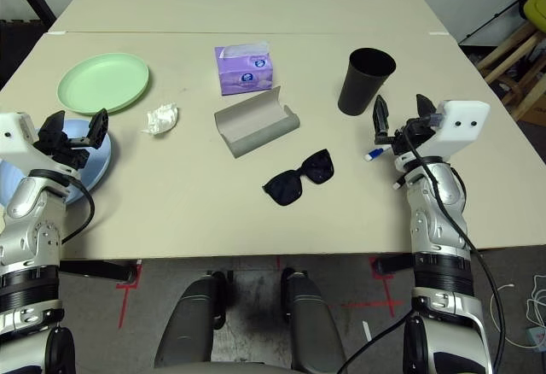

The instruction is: Organize and tidy the items on the table.

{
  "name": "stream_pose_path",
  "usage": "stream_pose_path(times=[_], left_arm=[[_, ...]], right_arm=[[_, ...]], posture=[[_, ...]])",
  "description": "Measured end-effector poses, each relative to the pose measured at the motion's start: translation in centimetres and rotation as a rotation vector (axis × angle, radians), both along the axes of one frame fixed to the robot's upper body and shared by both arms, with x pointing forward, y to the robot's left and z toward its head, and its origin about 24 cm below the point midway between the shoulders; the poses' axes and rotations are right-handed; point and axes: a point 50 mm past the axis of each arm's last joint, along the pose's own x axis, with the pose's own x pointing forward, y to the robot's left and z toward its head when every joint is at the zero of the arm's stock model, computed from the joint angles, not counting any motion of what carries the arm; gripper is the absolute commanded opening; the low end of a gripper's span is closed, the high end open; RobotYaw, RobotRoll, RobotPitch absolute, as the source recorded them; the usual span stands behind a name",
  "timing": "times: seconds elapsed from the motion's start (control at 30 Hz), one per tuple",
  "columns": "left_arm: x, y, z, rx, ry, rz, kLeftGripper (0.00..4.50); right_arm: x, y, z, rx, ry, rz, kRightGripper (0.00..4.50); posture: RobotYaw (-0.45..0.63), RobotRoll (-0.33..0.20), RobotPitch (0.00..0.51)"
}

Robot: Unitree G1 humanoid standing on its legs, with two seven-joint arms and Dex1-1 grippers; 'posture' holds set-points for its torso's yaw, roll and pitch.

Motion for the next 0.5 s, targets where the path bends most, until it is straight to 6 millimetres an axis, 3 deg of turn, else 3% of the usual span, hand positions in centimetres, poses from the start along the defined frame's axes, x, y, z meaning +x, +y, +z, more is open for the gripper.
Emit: stream_pose_path(times=[0.5], left_arm=[[-0.03,0.03,-0.05,0.000,0.001,0.002,4.48]], right_arm=[[0.10,0.06,0.14,0.000,-0.002,0.003,4.50]], posture=[[0.11,0.000,0.158]])
